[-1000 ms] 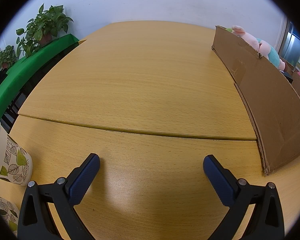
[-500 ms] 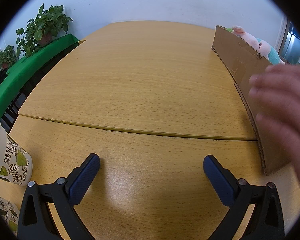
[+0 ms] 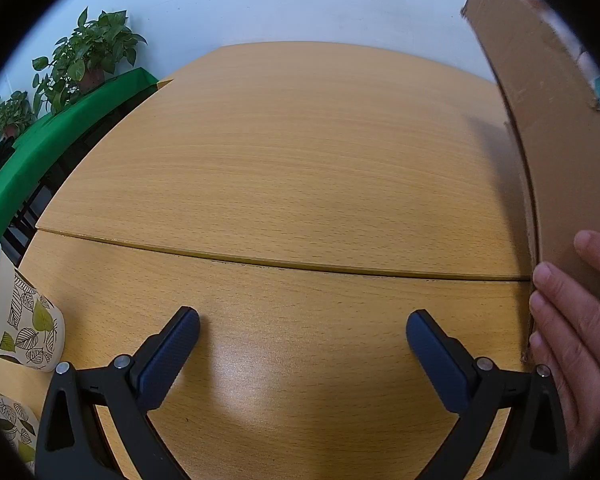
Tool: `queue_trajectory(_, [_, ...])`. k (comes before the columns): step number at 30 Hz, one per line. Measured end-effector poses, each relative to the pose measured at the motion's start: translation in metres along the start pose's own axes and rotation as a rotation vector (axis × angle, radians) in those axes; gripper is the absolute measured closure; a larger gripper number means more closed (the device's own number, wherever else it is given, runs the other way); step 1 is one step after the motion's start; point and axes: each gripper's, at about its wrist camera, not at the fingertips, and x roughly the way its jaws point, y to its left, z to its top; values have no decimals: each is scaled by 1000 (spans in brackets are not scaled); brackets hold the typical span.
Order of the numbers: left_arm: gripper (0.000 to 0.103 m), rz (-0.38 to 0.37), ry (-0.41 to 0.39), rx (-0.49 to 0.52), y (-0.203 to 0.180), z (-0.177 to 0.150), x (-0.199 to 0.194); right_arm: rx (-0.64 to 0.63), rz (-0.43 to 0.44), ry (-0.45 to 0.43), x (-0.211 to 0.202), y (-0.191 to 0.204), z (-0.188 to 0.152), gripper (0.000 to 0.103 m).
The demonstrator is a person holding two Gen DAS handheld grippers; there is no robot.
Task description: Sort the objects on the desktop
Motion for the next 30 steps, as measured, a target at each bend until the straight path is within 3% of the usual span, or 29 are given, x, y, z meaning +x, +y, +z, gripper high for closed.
queue_trajectory(30, [0, -1, 1, -1, -1, 2, 2, -3, 2, 2, 4, 1, 1, 0])
